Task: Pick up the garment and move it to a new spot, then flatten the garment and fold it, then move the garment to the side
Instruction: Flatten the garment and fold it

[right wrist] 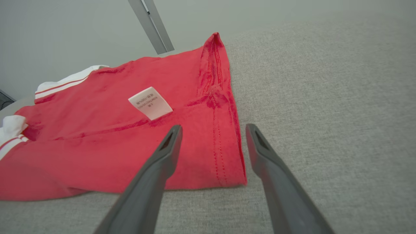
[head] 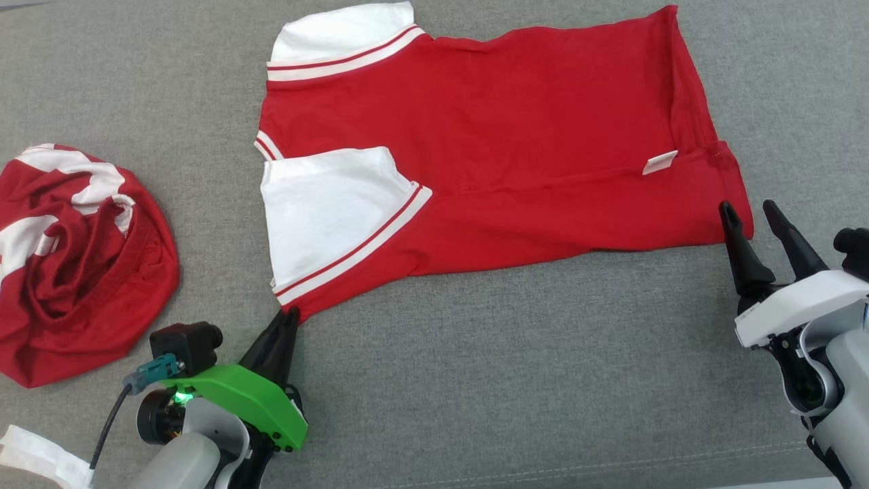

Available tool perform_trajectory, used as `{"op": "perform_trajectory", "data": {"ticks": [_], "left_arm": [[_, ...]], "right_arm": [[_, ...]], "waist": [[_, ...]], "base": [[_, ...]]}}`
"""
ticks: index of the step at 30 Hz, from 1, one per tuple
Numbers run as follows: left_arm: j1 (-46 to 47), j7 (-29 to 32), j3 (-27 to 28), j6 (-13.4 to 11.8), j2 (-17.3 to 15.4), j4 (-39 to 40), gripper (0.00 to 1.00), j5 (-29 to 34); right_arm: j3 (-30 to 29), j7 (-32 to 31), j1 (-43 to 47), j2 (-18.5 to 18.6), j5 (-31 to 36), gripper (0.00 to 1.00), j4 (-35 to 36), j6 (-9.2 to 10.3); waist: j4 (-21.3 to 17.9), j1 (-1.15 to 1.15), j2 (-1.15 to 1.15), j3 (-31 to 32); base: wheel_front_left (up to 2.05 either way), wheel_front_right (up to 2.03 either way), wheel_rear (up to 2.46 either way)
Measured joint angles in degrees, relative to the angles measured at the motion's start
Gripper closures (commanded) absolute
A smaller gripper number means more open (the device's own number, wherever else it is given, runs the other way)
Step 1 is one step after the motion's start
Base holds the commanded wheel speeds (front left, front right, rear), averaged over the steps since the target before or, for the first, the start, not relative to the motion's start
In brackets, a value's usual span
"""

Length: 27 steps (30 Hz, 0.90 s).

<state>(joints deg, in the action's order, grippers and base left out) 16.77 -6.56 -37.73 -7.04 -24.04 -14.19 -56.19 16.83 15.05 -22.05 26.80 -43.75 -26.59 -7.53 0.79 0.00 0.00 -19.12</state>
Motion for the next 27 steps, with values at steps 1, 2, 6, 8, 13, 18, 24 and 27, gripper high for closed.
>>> {"op": "perform_trajectory", "data": {"ticks": [1, 2, 6, 8, 13, 18, 24, 27], "left_arm": [[0.0, 0.0, -0.1, 0.1, 0.0, 0.0, 1.0, -0.1], [0.0, -0.1, -0.2, 0.5, 0.1, -0.1, 1.0, -0.1], [0.5, -0.3, -0.7, 1.1, -0.3, -0.1, 1.0, 0.6], [0.8, -0.5, -0.9, 1.2, -0.4, -0.1, 1.0, 0.9], [1.6, -0.6, -1.1, 1.2, -1.3, 0.1, 1.0, 2.3], [1.7, -0.5, -1.9, 1.2, -3.0, 1.3, 1.0, 3.4], [-0.7, 0.5, -2.6, 0.7, -5.3, 4.5, 1.0, 3.5], [-2.4, 0.7, -2.7, -0.1, -6.3, 6.4, 1.0, 3.5]], "right_arm": [[0.4, 0.0, 0.0, -0.1, -0.5, 0.0, -0.8, 0.0], [0.7, 0.0, -0.1, -0.2, -1.2, 0.0, -1.9, 0.0], [2.2, 0.0, -1.1, -0.2, -2.4, 0.0, -6.1, 0.0], [2.7, 0.0, -1.7, -0.2, -2.6, 0.0, -8.0, 0.0], [4.5, 0.0, -2.7, 0.0, -4.2, 0.36, -10.0, 0.0], [6.7, 0.1, -2.5, 1.6, -5.7, 1.0, -9.0, 0.0], [6.1, 0.1, 0.6, 4.3, -6.0, 1.0, -6.3, -0.01], [5.6, 0.1, 3.0, 5.3, -6.1, 1.0, -4.8, -0.02]], "waist": [[0.1, 0.0, 0.0, 0.0], [0.3, 0.0, 0.0, 0.0], [0.9, 0.0, 0.0, -0.1], [1.2, 0.0, 0.0, -0.3], [2.0, 0.0, 0.0, -0.6], [2.0, 0.0, 0.0, 0.0], [1.7, 0.0, 0.0, 1.4], [1.5, 0.0, 0.0, 2.2]], "base": [[0.0, 0.0, 0.0], [0.0, 0.0, 0.0], [0.0, 0.0, 0.0], [0.0, 0.0, 0.0], [0.0, 0.0, 0.0], [0.0, 0.0, 0.0], [0.0, 0.0, 0.0], [0.0, 0.0, 0.0]]}}
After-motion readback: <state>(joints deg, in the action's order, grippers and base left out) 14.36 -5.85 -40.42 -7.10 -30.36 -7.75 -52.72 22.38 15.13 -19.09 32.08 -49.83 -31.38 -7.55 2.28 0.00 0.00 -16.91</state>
